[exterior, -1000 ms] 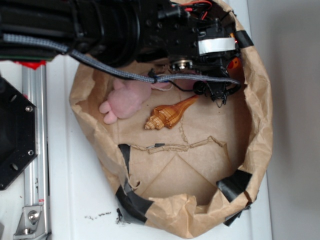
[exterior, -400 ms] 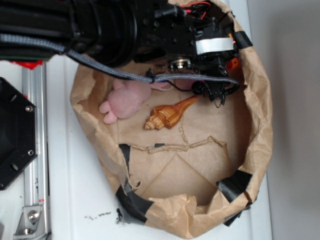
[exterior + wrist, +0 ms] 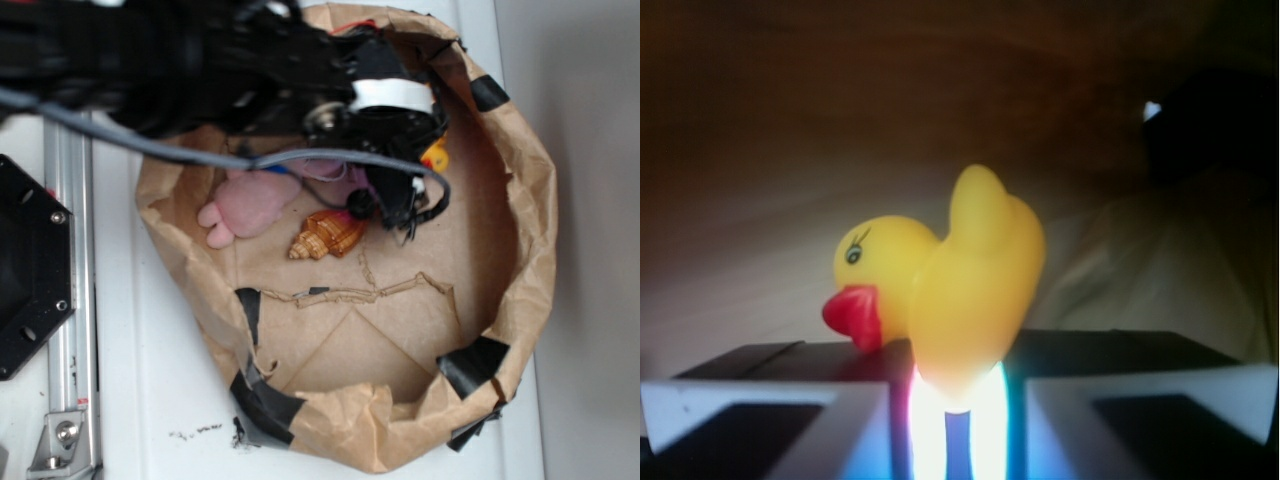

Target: Grab the yellow duck.

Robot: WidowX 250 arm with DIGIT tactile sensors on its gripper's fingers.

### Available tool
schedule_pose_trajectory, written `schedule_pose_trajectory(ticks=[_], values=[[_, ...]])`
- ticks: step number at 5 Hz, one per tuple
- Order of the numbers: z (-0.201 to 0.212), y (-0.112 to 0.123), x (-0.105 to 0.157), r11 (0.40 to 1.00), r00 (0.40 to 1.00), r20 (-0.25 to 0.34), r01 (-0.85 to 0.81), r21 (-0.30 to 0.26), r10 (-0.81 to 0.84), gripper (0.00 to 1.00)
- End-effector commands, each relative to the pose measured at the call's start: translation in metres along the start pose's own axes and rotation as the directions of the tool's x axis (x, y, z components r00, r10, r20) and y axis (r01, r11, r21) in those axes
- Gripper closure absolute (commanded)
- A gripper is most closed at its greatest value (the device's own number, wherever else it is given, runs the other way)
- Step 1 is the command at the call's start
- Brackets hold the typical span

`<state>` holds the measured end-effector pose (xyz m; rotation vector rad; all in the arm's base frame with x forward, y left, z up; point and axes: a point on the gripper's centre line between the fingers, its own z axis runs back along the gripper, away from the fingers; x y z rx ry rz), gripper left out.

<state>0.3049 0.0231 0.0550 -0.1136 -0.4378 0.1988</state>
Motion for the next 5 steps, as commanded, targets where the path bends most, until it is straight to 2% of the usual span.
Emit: schedule_pose_trajectory(ticks=[1, 2, 3, 4, 5], values=[[0.040, -0.031, -0.009, 0.991, 0.993, -0.045, 0.104, -0.086, -0.108, 1.00], [0.049, -0.039, -0.011, 0.993, 0.976, -0.182, 0.116, -0.025, -0.118, 1.00], [0.061, -0.047, -0.007, 0.986, 0.963, -0.229, 0.157, 0.052, -0.141, 1.00], [0.065, -0.050, -0.005, 0.983, 0.961, -0.219, 0.178, 0.036, -0.166, 1.00], [0.059, -0.051, -0.004, 0.981, 0.956, -0.235, 0.189, 0.042, -0.174, 1.00]])
